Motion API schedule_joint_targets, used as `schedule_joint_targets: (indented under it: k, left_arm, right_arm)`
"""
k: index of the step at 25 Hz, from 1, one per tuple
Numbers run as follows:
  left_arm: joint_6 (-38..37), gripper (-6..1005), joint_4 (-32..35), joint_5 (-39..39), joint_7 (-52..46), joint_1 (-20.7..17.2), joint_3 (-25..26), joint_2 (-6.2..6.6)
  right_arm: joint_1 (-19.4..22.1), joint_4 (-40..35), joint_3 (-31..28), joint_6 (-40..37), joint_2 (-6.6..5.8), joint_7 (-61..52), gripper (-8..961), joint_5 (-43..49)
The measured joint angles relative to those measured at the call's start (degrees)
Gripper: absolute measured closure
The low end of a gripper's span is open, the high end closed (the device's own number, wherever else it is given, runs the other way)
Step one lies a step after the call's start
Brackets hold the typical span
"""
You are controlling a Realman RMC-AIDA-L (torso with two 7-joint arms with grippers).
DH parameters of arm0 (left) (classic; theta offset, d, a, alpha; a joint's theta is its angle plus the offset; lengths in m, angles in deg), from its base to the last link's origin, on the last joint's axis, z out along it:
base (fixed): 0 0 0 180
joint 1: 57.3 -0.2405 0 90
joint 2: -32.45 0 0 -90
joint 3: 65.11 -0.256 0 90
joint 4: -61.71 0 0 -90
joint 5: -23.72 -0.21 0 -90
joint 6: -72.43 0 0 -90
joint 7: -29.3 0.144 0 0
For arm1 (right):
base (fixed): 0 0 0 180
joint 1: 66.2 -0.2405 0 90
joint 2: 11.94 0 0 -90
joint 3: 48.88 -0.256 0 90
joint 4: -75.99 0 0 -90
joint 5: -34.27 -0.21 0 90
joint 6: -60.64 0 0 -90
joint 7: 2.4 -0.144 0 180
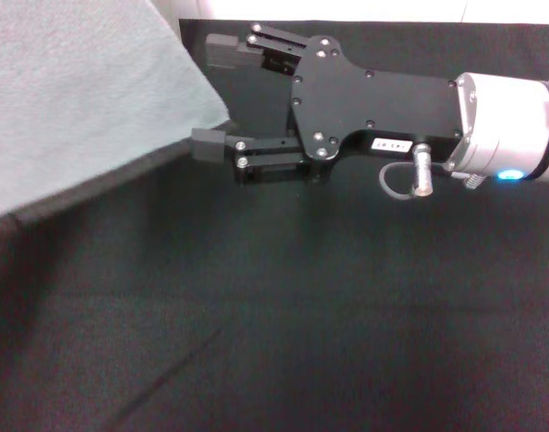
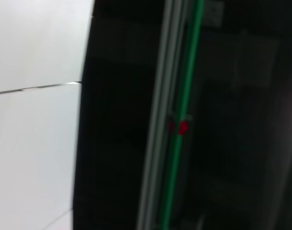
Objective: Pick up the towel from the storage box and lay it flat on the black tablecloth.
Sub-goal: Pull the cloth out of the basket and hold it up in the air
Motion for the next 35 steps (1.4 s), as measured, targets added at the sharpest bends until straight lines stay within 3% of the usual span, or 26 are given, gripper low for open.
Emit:
schedule_joint_targets:
  k: [13,19,24,35]
  left_arm:
    - [0.3,984,-10.5,0.0,4.4,4.3,-2.5,0.0]
    - [0.3,984,-14.9,1.0,6.2,7.4,-4.1,-0.13]
    - [0.3,983,-16.3,3.3,9.6,9.1,-7.1,-0.15]
    - [0.8,983,-17.2,4.5,11.9,9.7,-8.4,-0.18]
  right_arm:
    - [0.9,-1.7,3.5,-1.7,0.0,1.6,96,-2.1]
    - [0.4,-1.6,7.2,-7.4,0.0,2.0,94,-6.3]
    - [0.2,-1.6,12.8,-12.4,0.0,4.5,93,-12.8]
    - [0.4,-2.0,15.3,-13.0,0.0,2.6,90,-13.9]
